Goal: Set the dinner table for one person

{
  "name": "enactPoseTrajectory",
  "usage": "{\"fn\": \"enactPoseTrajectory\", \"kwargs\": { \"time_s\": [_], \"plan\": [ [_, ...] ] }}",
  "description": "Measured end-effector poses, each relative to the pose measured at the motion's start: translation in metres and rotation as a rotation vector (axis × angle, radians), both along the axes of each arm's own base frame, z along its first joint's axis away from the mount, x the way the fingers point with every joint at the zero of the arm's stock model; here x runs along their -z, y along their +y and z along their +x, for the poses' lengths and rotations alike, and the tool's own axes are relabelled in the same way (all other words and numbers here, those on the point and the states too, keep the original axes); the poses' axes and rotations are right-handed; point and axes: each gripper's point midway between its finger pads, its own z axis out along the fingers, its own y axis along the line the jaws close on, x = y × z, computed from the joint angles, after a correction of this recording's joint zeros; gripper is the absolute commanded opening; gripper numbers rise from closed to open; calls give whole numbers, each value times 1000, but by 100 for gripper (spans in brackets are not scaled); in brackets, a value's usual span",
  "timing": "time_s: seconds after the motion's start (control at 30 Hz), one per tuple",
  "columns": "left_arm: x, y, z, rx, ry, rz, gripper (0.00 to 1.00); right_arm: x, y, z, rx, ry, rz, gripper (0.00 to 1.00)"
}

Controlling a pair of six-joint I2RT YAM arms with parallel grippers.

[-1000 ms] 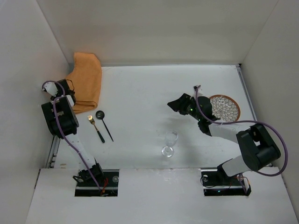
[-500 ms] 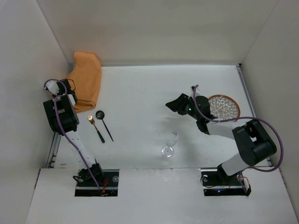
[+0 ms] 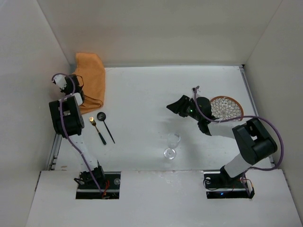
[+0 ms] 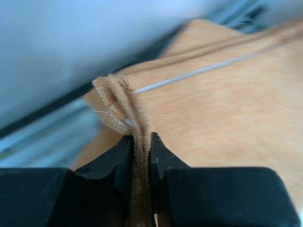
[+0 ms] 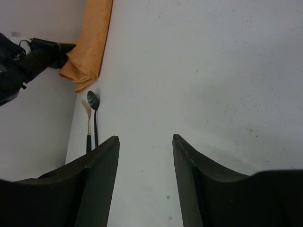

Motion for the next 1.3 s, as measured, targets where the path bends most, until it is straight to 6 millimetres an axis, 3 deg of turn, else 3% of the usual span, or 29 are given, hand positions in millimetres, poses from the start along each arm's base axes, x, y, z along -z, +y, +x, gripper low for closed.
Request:
{"fn": "enactPoseTrajectory", "kwargs": {
  "time_s": [0.13, 0.37, 0.73, 0.97, 1.13, 1.3],
  "plan": [
    [-24, -57, 30, 112, -80, 20, 1, -14, -3, 1, 9, -31, 20, 55],
    [-31, -178, 62, 344, -118, -17, 1, -37, -12, 3, 32, -92, 51, 55],
    [-20, -311, 82, 569, -157, -120, 0, -37, -27, 3, 71, -96, 49, 56],
    [-13, -392, 66, 761, -172, -198, 0, -38, -39, 9, 118, -102, 43, 58],
    [3, -426, 39, 891, -174, -259, 1, -36, -44, 13, 143, -104, 34, 64],
    [-2, -452, 3, 1030, -162, -317, 11, -27, -46, 16, 156, -88, 14, 72]
  ]
}}
